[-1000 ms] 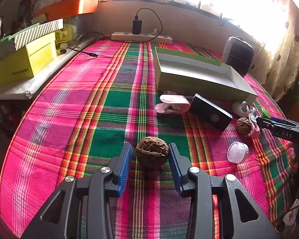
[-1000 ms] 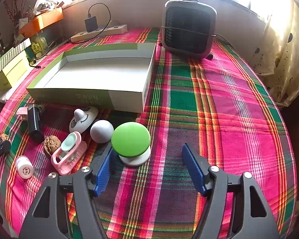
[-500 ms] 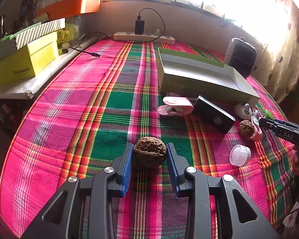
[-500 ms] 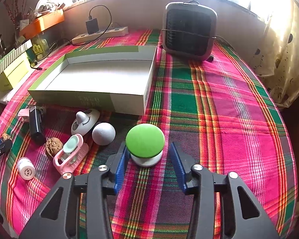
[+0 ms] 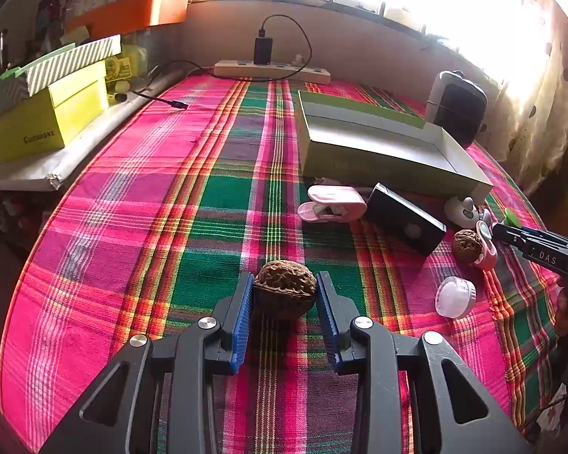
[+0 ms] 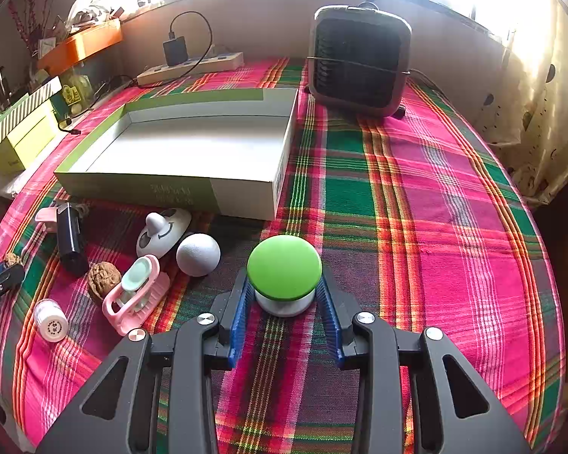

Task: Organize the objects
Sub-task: 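Carry the walnut in the left tool over the grey box while the right tool carries the mushroom object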

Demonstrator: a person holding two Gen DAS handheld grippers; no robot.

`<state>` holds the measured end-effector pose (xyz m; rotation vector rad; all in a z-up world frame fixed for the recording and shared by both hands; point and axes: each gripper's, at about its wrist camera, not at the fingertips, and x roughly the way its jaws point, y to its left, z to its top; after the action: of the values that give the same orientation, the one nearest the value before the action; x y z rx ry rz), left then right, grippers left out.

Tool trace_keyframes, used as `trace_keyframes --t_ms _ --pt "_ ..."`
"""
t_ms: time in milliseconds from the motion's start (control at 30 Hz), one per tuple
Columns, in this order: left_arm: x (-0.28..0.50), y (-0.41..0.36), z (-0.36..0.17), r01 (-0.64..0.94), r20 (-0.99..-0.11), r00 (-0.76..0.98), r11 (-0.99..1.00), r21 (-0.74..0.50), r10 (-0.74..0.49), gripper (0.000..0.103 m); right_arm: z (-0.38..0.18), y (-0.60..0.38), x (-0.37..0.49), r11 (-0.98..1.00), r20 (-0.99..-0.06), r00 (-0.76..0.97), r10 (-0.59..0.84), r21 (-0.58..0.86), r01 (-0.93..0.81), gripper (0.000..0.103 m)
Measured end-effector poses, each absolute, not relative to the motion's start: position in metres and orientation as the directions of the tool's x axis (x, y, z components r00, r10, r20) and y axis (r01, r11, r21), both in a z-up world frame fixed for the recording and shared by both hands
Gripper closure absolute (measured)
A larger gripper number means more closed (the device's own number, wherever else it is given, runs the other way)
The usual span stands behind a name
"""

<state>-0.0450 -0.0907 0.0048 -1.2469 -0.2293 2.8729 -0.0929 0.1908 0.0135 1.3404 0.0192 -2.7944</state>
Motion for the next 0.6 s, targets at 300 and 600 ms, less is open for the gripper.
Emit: trace_keyframes --t_ms 300,600 --pt "-0.053 -0.087 0.02 0.036 -0.706 -0.705 -0.99 -0.136 0.072 0.073 0.017 0.191 -0.093 -0.999 -0.773 -0.633 -0.032 0.012 0.035 0.068" --pt "-0.076 -0.082 0.039 0.001 -0.69 -0.716 -0.988 -0.155 0.108 0.073 0.038 0.19 -0.098 -0.999 -0.749 -0.661 -0.042 0.024 0.036 0.068"
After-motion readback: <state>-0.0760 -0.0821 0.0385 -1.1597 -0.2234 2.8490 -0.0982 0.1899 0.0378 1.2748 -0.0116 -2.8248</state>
